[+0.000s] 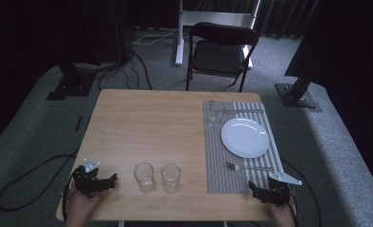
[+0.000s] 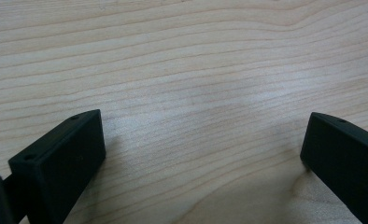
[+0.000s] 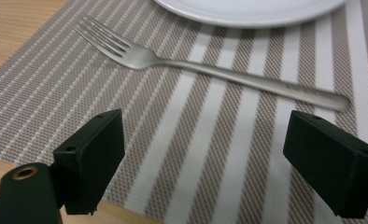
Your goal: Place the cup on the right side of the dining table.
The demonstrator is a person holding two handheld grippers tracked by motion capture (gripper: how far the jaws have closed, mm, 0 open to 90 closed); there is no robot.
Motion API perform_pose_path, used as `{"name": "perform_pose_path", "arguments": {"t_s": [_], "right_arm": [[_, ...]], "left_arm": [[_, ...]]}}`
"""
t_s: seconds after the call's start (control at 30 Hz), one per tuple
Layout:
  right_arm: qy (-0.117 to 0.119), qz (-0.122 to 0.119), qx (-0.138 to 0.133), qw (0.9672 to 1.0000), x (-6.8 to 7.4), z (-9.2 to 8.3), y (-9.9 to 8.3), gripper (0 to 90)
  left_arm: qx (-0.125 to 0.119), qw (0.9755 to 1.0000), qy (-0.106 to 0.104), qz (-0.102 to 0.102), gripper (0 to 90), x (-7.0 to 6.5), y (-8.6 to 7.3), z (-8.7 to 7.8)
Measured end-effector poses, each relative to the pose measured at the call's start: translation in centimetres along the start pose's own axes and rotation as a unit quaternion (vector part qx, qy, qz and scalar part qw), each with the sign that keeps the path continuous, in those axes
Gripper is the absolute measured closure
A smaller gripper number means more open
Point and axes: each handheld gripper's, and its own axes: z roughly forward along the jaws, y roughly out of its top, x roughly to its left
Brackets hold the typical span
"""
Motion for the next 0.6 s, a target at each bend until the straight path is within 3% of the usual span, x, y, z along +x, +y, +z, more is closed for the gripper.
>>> {"name": "perform_pose_path", "arguments": {"t_s": [0.47,0.6], "right_arm": [[-0.029,0.044,-0.011,0.9986,-1.5,-1.8,-1.4,11.9],[-0.045,0.034,-0.005,0.9984,-1.7,-1.8,-1.5,11.9]], "left_arm": [[0.0,1.0,0.0,0.0,0.3,0.0,0.0,0.0],[-0.001,1.0,0.0,-0.001,0.3,0.0,0.0,0.0]]}}
